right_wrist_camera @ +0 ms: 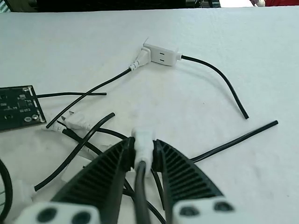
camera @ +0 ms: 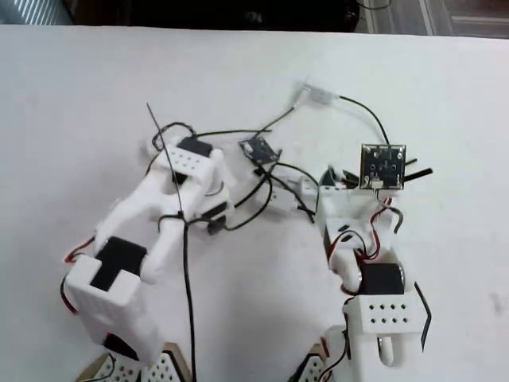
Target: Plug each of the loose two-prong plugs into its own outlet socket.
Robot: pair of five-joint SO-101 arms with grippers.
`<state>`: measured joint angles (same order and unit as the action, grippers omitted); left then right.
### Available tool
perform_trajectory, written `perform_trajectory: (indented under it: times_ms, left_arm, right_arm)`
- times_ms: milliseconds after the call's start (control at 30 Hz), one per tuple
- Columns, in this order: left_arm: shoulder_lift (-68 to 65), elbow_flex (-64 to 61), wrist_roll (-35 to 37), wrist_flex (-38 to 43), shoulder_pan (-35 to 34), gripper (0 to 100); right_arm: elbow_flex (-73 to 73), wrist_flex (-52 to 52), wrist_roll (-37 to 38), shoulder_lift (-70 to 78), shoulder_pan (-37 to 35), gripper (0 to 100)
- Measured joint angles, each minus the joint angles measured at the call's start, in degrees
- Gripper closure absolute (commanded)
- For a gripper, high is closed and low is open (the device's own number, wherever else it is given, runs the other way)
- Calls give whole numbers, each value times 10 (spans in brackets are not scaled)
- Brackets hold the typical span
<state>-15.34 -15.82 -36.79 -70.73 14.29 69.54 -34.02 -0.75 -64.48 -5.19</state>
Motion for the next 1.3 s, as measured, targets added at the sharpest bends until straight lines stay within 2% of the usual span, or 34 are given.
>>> perform_trajectory:
  times_ms: [167, 367, 567, 800, 1000, 1200, 1300]
  left_arm:
    - [0, 0, 4, 0, 0, 779]
    - [12, -4, 38, 0, 1, 775]
    - [111, -19, 40, -14, -4, 774]
    - [258, -91, 43, -15, -80, 779]
    - [414, -203, 86, 20, -182, 779]
    - [574, -335, 98, 70, -269, 779]
    - [633, -393, 128, 92, -305, 779]
  right_arm:
    - [0, 0, 0, 0, 0, 981]
    - [0, 0, 0, 0, 0, 981]
    - [0, 0, 0, 0, 0, 981]
    - [0, 0, 2, 0, -4, 981]
    - [0, -19, 60, 0, -102, 981]
    - [-4, -51, 66, 4, -236, 981]
    - [-29, -60, 66, 40, -291, 981]
